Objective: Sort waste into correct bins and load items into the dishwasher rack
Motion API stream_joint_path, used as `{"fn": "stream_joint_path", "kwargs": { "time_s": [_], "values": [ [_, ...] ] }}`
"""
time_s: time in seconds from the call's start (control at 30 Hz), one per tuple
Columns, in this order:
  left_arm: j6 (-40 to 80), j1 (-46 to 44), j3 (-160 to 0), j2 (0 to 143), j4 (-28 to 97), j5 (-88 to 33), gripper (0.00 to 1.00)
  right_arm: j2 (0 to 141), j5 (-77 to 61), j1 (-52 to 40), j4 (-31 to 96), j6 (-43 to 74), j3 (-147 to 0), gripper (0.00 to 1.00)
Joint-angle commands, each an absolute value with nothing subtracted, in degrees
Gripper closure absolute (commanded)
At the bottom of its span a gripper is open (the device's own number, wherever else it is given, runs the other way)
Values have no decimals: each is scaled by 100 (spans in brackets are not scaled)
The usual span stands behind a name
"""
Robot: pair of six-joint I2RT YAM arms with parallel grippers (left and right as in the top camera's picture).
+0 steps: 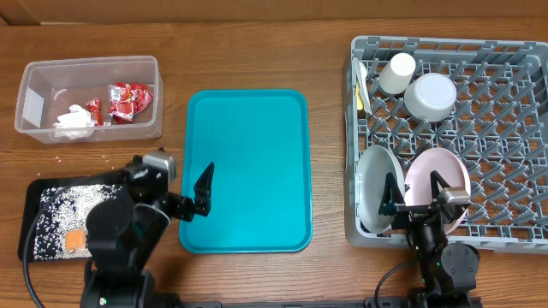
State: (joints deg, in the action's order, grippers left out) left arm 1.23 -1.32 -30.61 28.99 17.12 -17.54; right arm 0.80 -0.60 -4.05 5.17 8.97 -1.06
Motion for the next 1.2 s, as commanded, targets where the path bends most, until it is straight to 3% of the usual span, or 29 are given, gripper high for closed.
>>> {"fn": "stream_joint_path", "kwargs": {
  "time_s": [0.0,0.77,0.93,1.17],
  "values": [
    [-5,-143,-2696,2740,1496,-1544,0,16,-5,-377,478,893,-45,0],
    [51,-75,-12,19,-1162,-760,1,16,-5,-377,480,893,-45,0],
    [58,-64,-27,19,-954,-746,0,16,-5,-377,480,893,-45,0],
    [27,-67,-27,30,395,-655,0,16,-5,-377,480,893,-45,0]
  ]
}}
